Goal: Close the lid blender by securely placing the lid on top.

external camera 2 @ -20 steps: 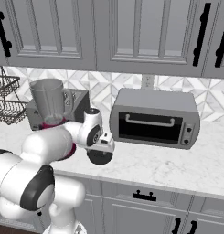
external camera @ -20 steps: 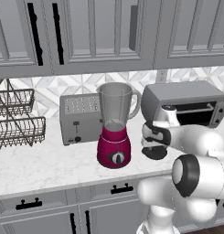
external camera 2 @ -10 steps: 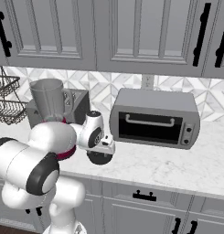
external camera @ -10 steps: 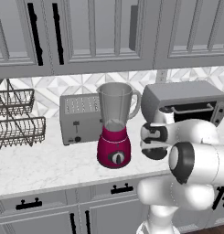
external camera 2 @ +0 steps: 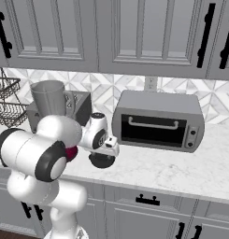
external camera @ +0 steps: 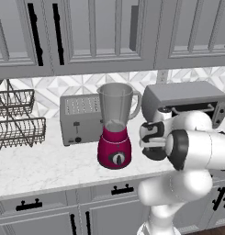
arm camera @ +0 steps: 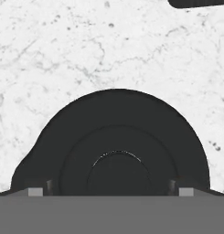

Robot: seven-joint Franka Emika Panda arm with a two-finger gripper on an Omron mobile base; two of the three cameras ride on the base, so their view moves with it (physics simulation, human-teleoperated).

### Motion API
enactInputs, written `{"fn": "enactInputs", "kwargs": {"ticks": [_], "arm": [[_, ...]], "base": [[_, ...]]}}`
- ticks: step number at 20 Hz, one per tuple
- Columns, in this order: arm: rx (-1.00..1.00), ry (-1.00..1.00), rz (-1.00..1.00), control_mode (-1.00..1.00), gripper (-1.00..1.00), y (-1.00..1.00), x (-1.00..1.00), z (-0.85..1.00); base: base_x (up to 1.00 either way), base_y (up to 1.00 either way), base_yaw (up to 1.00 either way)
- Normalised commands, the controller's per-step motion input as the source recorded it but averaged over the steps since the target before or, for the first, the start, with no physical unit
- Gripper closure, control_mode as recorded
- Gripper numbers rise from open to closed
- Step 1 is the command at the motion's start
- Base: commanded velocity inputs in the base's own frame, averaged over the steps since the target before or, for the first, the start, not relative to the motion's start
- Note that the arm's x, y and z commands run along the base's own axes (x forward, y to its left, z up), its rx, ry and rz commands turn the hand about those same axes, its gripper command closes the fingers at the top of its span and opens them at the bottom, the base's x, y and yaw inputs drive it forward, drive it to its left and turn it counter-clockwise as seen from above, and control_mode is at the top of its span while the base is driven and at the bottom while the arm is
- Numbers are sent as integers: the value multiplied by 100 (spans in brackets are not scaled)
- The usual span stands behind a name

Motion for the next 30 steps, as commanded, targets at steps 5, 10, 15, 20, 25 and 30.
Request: {"fn": "enactInputs", "kwargs": {"ticks": [5,10,15,20,25,30], "arm": [[0,0,0,-100,-100,0,22,0],[0,0,0,-100,-100,-7,-10,-32],[0,0,0,-100,-100,-2,-27,-28],[0,-1,1,-100,-100,0,-17,0],[0,0,1,-100,-100,0,-6,0],[0,0,0,-100,-100,0,-9,0]], "base": [[0,0,0],[0,0,0],[0,0,0],[0,0,0],[0,0,0],[0,0,0]]}}
